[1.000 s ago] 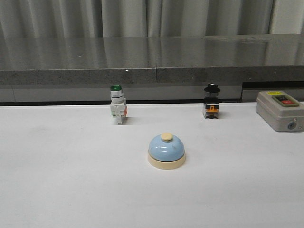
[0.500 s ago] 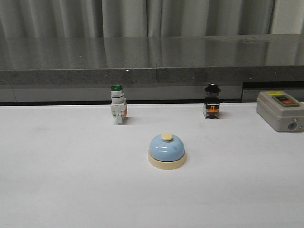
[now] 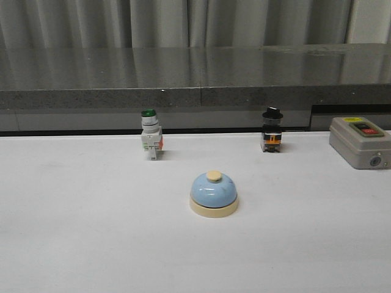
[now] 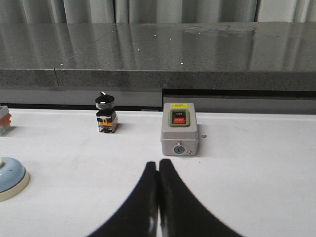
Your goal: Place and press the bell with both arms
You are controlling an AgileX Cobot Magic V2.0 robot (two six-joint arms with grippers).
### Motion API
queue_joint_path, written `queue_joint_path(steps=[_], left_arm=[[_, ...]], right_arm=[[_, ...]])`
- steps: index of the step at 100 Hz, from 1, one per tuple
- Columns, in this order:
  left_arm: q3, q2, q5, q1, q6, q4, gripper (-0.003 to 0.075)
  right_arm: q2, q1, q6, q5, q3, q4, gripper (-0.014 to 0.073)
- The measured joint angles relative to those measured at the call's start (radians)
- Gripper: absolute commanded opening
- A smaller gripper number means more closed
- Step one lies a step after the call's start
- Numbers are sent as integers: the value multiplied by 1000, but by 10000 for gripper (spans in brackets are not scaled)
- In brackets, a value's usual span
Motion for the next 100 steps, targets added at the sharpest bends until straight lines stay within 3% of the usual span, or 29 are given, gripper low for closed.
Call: queue_joint_path(steps=[75,100], left_arm=[[0,0,0,0,0,0,-19],[0,0,0,0,0,0,-19]], right_arm=[[0,0,0,0,0,0,-60],[0,0,0,-109,0,0,-60]])
